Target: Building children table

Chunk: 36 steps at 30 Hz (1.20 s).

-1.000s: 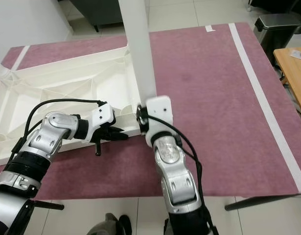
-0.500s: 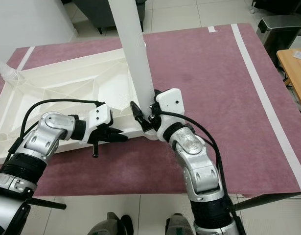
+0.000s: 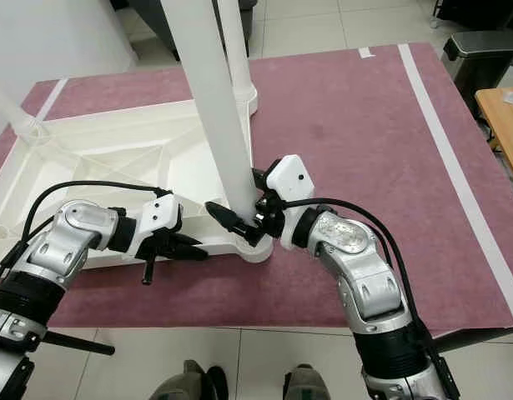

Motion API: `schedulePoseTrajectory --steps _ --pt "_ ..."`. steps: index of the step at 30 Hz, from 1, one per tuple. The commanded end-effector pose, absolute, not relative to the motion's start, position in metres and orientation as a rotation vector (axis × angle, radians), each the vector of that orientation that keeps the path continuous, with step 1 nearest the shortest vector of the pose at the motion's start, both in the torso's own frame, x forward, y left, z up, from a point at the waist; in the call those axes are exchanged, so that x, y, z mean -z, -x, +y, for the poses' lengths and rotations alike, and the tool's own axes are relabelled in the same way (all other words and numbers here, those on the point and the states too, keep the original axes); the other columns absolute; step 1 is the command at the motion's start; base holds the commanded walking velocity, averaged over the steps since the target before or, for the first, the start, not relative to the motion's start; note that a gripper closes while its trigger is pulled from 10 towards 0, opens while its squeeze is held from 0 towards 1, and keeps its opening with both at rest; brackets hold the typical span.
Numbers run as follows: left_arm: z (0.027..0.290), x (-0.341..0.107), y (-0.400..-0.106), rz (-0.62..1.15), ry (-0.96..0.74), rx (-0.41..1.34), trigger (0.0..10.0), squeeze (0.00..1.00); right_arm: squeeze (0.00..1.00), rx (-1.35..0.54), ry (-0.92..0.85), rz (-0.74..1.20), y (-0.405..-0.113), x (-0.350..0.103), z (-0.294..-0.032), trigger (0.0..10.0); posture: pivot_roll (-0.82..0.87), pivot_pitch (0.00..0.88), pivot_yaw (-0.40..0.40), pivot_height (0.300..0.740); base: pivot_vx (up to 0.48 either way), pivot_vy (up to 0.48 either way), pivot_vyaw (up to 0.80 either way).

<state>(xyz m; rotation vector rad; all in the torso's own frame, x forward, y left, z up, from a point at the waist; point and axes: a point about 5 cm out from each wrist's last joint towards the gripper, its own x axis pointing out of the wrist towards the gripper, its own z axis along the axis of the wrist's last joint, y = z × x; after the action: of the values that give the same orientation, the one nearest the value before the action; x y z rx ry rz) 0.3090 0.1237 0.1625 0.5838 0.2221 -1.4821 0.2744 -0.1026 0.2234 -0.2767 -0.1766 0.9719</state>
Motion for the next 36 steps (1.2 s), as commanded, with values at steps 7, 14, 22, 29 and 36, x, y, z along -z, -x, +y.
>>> schedulePoseTrajectory --steps 7,14,22,29,36 --pt "0.135 -0.167 -0.302 0.246 -0.583 1.613 0.0 0.0 0.0 -1.087 0.281 -0.119 -0.267 -0.211 -0.104 0.0 -0.08 0.141 0.162 0.74 0.0 0.0 0.0" --pt "0.129 -0.171 -0.309 0.212 -0.556 1.565 0.0 0.0 0.0 -1.011 0.272 -0.057 -0.27 -0.197 -0.106 0.0 -0.08 0.157 0.159 0.74 0.0 0.0 0.0" --pt "0.113 -0.18 -0.32 0.132 -0.479 1.49 0.0 0.0 0.0 -0.543 0.266 0.108 -0.289 -0.167 -0.117 0.0 -0.08 0.177 0.157 0.74 0.0 0.0 0.0" --pt "0.093 -0.188 -0.326 0.068 -0.431 1.462 0.0 0.0 0.0 -0.094 0.178 0.198 -0.292 -0.153 -0.125 0.0 -0.08 0.186 0.155 0.74 0.0 0.0 0.0" --pt "0.078 -0.192 -0.331 0.042 -0.425 1.472 0.0 0.0 0.0 0.034 0.102 0.165 -0.285 -0.155 -0.109 3.0 -0.09 0.192 0.165 0.74 0.0 0.0 0.0"
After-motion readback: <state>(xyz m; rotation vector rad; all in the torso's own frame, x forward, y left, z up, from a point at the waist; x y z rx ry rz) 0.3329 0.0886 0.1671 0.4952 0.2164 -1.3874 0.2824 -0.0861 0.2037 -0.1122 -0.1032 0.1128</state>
